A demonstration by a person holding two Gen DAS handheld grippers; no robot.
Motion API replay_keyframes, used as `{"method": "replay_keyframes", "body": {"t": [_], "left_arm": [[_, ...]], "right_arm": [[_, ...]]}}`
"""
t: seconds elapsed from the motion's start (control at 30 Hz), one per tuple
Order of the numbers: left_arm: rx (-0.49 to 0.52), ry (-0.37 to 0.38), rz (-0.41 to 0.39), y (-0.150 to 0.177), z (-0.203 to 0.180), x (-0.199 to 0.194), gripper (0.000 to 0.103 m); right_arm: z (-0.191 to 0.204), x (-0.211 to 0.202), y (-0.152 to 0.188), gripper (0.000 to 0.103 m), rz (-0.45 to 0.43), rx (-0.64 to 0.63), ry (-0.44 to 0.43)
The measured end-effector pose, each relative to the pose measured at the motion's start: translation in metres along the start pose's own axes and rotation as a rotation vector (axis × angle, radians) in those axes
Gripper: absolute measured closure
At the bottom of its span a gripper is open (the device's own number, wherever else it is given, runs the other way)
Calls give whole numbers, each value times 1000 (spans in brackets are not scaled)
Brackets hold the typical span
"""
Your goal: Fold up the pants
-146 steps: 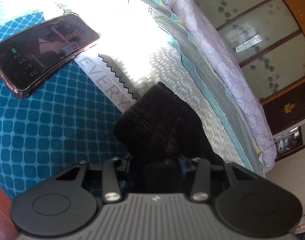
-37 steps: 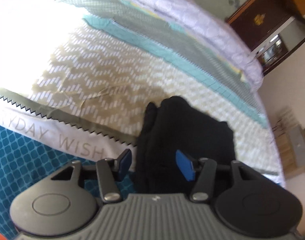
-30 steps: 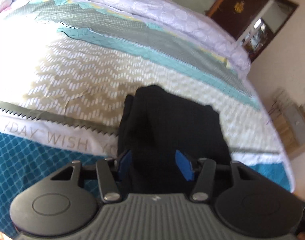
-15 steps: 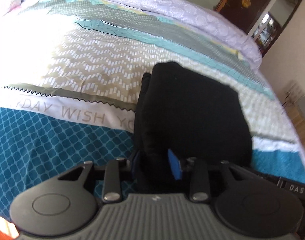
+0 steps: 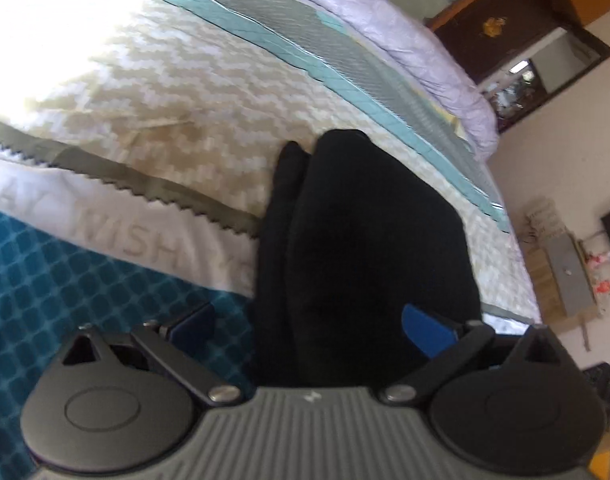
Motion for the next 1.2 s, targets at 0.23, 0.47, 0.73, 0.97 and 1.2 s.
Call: {"method": "replay_keyframes", "body": {"t": [0.23,0.47,0.73,0.97,1.2], "left_arm": [[94,-21,28,17,-28,28,48],[279,50,-93,-94,-109,37,67],[529,-16,-283,-275,-164,147,53],[404,-359,-203,-319,-24,321,4],[294,-195,-345,-306,-19,295,6]], "right_arm": [[56,24,23,44,55,-214,-34],[114,-7,-48,63,-196,-420,-31],[165,46,-250,62,-495,-456,-33],[70,273,-320,27,-273,-350,275],[27,250,-326,16,-368,-51,-24]]}}
Point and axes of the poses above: each gripper's, at about its wrist camera, not at the fingertips, and x roughly the way its jaws point, z to its left, y to its underside, the point moved 10 cm from there along x, roughly the way its jaws point, and after that the axes turned 13 degrees about y, right-handed, at the moved point
